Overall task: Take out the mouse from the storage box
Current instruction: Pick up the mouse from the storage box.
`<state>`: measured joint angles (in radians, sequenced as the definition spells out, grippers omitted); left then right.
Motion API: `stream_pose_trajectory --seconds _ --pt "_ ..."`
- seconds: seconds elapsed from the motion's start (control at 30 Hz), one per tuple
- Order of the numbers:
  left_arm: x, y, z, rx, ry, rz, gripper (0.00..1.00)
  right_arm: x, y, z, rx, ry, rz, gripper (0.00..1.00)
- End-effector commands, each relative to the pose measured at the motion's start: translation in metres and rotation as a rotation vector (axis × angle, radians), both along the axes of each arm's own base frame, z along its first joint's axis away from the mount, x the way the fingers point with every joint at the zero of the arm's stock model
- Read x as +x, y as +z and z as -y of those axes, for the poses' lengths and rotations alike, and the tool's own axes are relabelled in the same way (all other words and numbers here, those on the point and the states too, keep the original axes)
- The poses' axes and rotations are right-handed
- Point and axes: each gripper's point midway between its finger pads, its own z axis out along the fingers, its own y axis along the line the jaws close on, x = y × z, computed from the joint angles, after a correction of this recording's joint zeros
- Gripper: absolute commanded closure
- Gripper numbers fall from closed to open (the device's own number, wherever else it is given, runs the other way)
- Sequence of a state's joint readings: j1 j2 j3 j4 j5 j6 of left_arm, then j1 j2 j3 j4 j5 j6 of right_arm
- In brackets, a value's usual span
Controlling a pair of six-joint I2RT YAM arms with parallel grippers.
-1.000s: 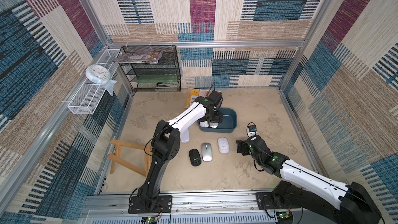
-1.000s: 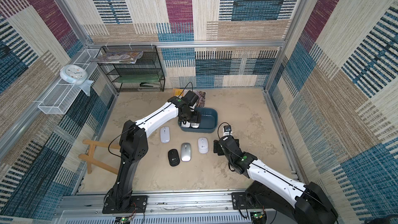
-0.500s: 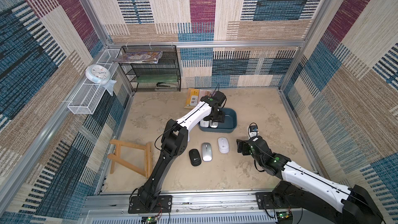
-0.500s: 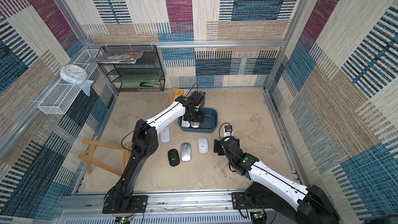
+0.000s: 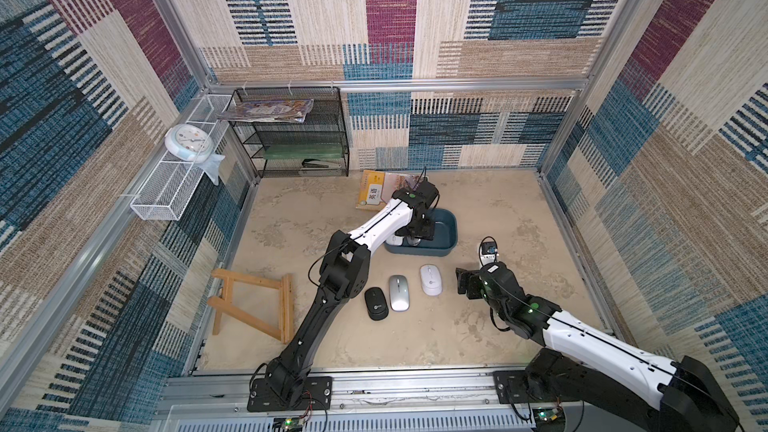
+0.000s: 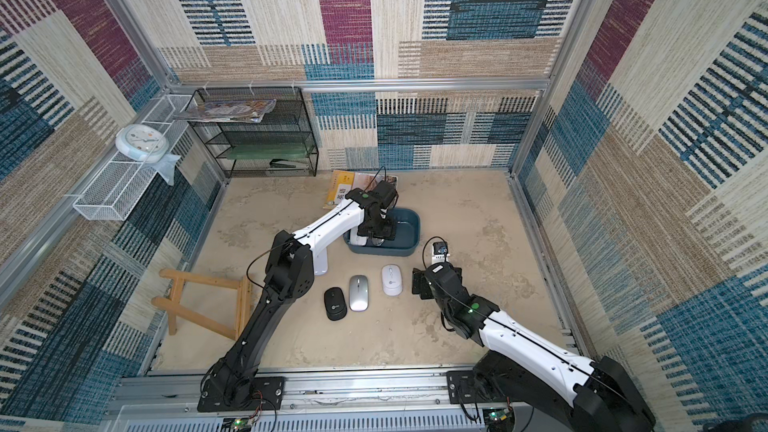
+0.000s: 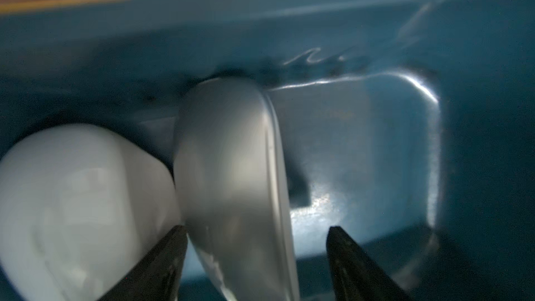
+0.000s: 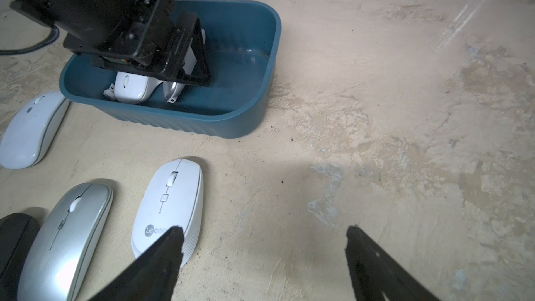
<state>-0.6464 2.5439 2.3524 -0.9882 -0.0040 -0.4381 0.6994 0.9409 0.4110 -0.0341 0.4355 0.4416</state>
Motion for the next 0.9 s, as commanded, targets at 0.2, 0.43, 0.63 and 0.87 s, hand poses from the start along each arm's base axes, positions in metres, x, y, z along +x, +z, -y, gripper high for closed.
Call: stream_pose_trajectory --seconds 0.2,0.43,0.63,0.87 --pt "0.003 -0.009 -0.008 0.067 0.000 0.016 0.21 0.002 0.001 -0.002 0.009 0.005 0.008 0.09" --pt "0.006 -0.010 -0.005 0.068 -0.004 0.027 0.34 0.002 0.001 -0.002 0.007 0.004 0.005 0.09" --pt "0.006 -0.002 -0.002 0.072 -0.004 0.051 0.44 0.001 0.002 -0.002 0.008 0.001 0.009 0.09" --pt "0.003 0.027 0.005 0.061 -0.012 0.106 0.51 0.001 0.003 0.000 0.012 -0.006 0.013 0.08"
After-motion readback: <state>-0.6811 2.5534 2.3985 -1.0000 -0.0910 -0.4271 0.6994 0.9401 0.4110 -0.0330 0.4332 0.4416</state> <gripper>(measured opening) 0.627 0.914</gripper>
